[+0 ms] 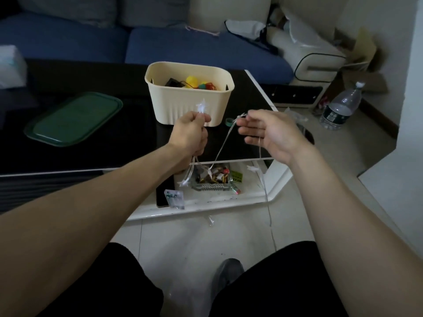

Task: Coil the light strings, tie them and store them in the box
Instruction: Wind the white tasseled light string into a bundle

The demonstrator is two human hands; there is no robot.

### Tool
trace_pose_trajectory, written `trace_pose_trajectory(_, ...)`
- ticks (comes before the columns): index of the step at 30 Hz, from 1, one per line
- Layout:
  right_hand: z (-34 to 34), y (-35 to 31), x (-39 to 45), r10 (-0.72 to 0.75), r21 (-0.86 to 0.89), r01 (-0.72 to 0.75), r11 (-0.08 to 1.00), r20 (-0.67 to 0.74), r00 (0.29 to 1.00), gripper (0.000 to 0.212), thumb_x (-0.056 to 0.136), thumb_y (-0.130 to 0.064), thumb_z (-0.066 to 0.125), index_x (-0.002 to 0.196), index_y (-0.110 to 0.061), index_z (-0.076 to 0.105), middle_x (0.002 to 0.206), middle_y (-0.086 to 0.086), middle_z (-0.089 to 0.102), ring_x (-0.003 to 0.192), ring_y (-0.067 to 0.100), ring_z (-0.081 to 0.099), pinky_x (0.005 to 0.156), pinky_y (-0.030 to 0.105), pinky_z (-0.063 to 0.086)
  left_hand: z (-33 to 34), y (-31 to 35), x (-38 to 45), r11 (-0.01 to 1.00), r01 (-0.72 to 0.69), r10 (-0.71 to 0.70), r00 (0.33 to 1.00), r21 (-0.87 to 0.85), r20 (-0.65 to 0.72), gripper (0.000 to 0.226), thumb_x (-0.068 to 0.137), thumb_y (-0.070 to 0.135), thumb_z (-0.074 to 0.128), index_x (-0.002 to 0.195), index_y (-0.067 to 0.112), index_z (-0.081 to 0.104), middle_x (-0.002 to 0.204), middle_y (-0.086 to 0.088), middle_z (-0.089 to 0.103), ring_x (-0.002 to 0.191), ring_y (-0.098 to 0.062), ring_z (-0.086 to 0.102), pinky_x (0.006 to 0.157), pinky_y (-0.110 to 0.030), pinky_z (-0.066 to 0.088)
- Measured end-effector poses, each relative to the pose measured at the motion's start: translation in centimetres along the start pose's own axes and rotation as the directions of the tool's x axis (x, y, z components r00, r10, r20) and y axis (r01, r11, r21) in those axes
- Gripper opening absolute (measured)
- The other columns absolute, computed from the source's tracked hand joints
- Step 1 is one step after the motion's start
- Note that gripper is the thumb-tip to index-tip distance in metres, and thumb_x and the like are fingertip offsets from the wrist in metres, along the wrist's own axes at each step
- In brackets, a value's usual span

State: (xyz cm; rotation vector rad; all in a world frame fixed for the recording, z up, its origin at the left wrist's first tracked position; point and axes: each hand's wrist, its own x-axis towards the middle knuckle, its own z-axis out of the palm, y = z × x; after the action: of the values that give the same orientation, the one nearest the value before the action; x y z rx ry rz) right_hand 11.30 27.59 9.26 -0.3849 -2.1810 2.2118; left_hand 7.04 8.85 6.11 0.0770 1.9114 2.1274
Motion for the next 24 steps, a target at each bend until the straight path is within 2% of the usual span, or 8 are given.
trace_pose_trajectory(4,2.8,2.0,0.6,0.096,0.146,-0.098,0.984,0.023,0.995,0.015,0.099,-0.022,0.060,0.090,-0.013,0.069,0.093,0.005,0.078,0.080,0.014,0.074,0.065,0.025,0.057,-0.8,-0.1,0.5,0.992,0.103,-0.104,0.995,-0.077,-0.007,0.017,0.102,0.022,0.042,0.088,0.016,0.048,0.049,0.005,0.028,0.043,-0.011,0.021,0.046,-0.027,0.015)
trace_pose_trajectory(9,4.6,3.5,1.1,0.359,0.429,-0.366,0.826,0.100,0.928,0.015,0.097,-0.019,0.058,0.087,-0.011,0.066,0.086,0.004,0.077,0.066,0.012,0.071,0.056,0.023,0.054,-1.7,-1.0,0.8,0.979,0.199,-0.197,0.979,-0.032,0.060,0.035,0.107,0.029,0.033,0.087,0.010,0.055,0.047,0.006,0.031,0.041,-0.009,0.025,0.041,-0.021,0.022)
trace_pose_trajectory(11,5.0,3.8,1.3,0.411,0.478,-0.438,0.761,0.166,0.896,0.018,0.098,-0.022,0.057,0.097,-0.007,0.067,0.087,0.006,0.077,0.059,0.010,0.066,0.047,0.019,0.047,-1.9,-1.2,0.7,0.986,0.163,-0.163,0.986,-0.016,0.032,0.037,0.108,0.028,0.033,0.083,0.012,0.055,0.050,0.004,0.037,0.043,-0.009,0.030,0.040,-0.020,0.026)
trace_pose_trajectory(14,5.4,4.8,1.8,0.455,0.494,-0.505,0.708,0.229,0.861,0.033,0.102,-0.031,0.052,0.121,-0.003,0.057,0.079,0.007,0.073,0.039,0.005,0.043,0.035,0.016,0.030,-2.2,-1.6,0.8,0.994,0.108,-0.108,0.994,0.017,-0.029,0.034,0.107,0.026,0.035,0.085,0.012,0.057,0.059,0.002,0.046,0.047,-0.011,0.040,0.043,-0.022,0.035)
trace_pose_trajectory(15,5.4,5.0,1.9,0.458,0.463,-0.507,0.727,0.223,0.860,0.036,0.103,-0.031,0.051,0.125,-0.003,0.055,0.072,0.004,0.070,0.036,0.003,0.037,0.034,0.016,0.026,-2.3,-1.7,0.9,0.996,0.093,-0.092,0.995,0.016,-0.048,0.034,0.107,0.025,0.036,0.086,0.011,0.058,0.060,0.001,0.048,0.047,-0.011,0.041,0.044,-0.023,0.036)
trace_pose_trajectory(17,5.4,5.2,2.1,0.435,0.363,-0.465,0.808,0.167,0.885,0.033,0.105,-0.031,0.051,0.115,-0.002,0.063,0.063,-0.003,0.062,0.035,0.002,0.031,0.034,0.015,0.023,-2.2,-1.9,1.1,0.998,0.066,-0.066,0.995,-0.001,-0.076,0.033,0.107,0.024,0.036,0.087,0.010,0.058,0.061,-0.001,0.048,0.046,-0.012,0.041,0.044,-0.024,0.036)
trace_pose_trajectory(21,5.0,4.9,2.0,0.268,0.212,-0.255,0.943,-0.034,0.963,0.037,0.106,-0.038,0.047,0.105,-0.011,0.071,0.068,-0.004,0.050,0.046,0.004,0.035,0.041,0.018,0.027,-1.7,-2.1,0.9,0.999,0.013,-0.019,0.994,-0.051,-0.111,0.033,0.108,0.024,0.035,0.087,0.009,0.056,0.055,0.000,0.044,0.039,-0.010,0.031,0.039,-0.021,0.025)
trace_pose_trajectory(24,4.1,4.6,1.6,0.128,0.091,-0.113,0.989,-0.180,0.975,0.047,0.108,-0.043,0.038,0.105,-0.010,0.070,0.073,-0.001,0.052,0.049,0.005,0.041,0.044,0.020,0.034,-1.5,-2.0,0.8,0.998,-0.018,0.011,0.993,-0.060,-0.116,0.033,0.108,0.024,0.034,0.089,0.009,0.056,0.053,0.002,0.043,0.037,-0.009,0.029,0.038,-0.020,0.022)
